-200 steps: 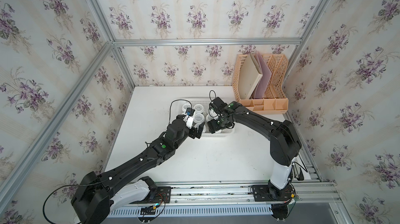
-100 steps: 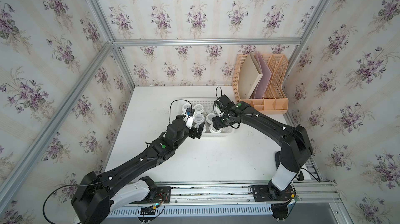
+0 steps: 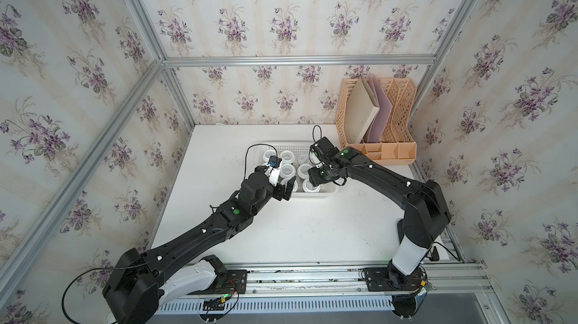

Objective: Put the yogurt in the basket
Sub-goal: Place the yogurt in the basket.

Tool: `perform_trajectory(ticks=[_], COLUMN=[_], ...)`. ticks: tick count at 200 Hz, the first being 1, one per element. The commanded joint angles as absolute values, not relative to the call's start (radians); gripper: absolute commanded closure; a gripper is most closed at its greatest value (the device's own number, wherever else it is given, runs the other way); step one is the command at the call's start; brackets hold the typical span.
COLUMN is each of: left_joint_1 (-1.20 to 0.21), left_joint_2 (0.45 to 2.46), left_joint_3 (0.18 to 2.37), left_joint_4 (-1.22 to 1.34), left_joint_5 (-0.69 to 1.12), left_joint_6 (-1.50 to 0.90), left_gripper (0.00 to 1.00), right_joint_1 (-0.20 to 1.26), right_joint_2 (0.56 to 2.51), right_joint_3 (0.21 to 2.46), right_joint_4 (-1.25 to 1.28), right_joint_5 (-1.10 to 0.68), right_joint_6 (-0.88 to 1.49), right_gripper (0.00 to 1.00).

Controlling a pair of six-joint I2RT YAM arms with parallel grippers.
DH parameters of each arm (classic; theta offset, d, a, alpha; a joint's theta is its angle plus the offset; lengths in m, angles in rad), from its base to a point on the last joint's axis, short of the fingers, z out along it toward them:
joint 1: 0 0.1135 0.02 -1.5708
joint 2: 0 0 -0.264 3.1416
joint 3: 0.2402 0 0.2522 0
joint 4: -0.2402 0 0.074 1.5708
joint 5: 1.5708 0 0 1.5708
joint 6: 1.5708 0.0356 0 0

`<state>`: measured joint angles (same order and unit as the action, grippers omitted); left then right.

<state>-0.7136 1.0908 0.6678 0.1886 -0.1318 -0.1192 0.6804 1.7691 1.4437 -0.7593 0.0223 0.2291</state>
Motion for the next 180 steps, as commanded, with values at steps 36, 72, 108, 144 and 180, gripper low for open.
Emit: perform_trajectory(ticks=[36,72,108,144,180], left_joint_1=[-0.713,-0.713,-0.713,-0.713,-0.713], left_joint_2=[1.094,1.095,1.097,1.101,1.104], left_joint_3=[0.676,0.678,0.679,0.680,0.684], left_joint_4=[0.187,0.185,0.184,0.184,0.183], left_joint_5=[-0.135,-0.133,-0.133,-0.133,-0.132], left_joint_6=[-0.116,-0.115,-0.115,-0.115,-0.115], left_gripper=[0.01,0.01,0.01,0.01,0.01], right_joint_1=[0.681,0.681,0.683,0.686,0.692], right_joint_2=[1.796,1.810,1.821,1.836,1.855], right_joint_3=[1.456,1.458,1.457,1.465,1.477], right_joint_4=[-0.743,-0.740,-0.727,-0.721,-0.718], right_joint_5=[0.023,0.017,-0.003,-0.014,-0.021], right_joint_6=[0.229,0.229,0.230,0.231,0.230], right_gripper=[0.37,0.37,0.38,0.38,0.38])
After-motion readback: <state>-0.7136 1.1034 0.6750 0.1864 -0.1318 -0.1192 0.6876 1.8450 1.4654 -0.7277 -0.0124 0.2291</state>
